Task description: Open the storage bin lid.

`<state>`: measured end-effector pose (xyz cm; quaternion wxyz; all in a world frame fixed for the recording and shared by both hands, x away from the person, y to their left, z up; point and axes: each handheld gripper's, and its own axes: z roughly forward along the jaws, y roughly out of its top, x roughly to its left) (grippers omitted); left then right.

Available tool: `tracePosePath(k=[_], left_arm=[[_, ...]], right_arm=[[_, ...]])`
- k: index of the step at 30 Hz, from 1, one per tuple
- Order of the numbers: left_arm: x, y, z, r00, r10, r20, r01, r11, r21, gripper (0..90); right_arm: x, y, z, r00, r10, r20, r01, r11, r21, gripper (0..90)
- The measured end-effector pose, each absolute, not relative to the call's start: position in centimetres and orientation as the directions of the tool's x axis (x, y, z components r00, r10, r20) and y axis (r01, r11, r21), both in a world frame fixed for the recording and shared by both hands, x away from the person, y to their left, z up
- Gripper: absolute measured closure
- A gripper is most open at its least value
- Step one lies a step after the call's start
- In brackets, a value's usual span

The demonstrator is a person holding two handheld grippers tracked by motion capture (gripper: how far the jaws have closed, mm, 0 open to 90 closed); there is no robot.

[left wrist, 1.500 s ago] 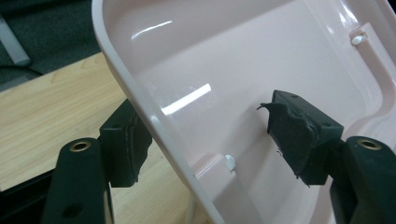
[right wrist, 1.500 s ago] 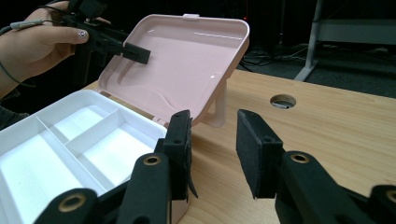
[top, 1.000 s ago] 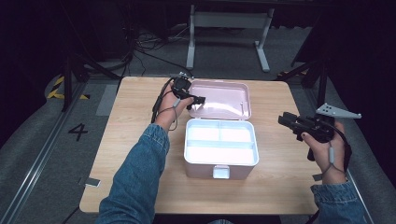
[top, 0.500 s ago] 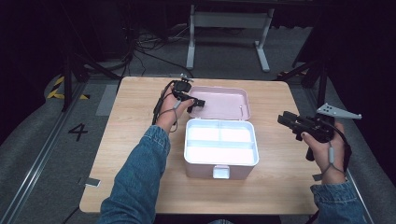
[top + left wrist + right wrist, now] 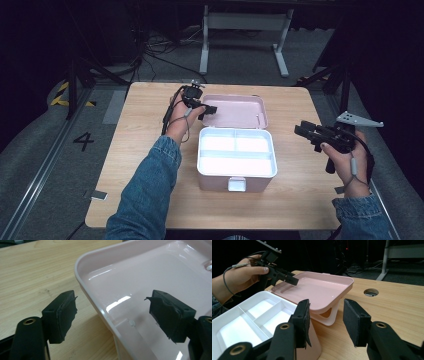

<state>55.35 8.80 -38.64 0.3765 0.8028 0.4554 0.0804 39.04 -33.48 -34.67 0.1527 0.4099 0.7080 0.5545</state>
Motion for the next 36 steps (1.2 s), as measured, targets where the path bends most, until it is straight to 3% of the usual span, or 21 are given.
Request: tracePosePath(k=[6, 12, 22, 28, 36], left_arm=[[54.3, 9.6, -37.1, 0.593, 0.778, -0.207, 0.634, -0.293, 0.715, 22.6], [50.3, 11.4, -34.7, 0.648, 0.744, -0.161, 0.551, -0.312, 0.774, 22.8], [44.1, 14.4, -31.1, 0.688, 0.721, -0.083, 0.454, -0.339, 0.824, 23.3], [40.5, 16.7, -30.6, 0.684, 0.728, -0.049, 0.456, -0.374, 0.808, 23.5], [38.1, 19.5, -32.5, 0.644, 0.764, -0.029, 0.528, -0.417, 0.74, 23.4]], right_arm=[[39.1, -33.4, -34.6, -0.616, 0.749, 0.243, 0.414, 0.046, 0.909, 56.9], [39.5, -33.4, -34.9, -0.619, 0.748, 0.239, 0.421, 0.06, 0.905, 55.3], [41.1, -32.8, -34.6, -0.641, 0.74, 0.204, 0.417, 0.113, 0.902, 45.1], [42.1, -32.8, -34.4, -0.648, 0.733, 0.205, 0.425, 0.125, 0.897, 44.1], [42.6, -33.2, -34.5, -0.644, 0.735, 0.213, 0.466, 0.155, 0.871, 43.2]])
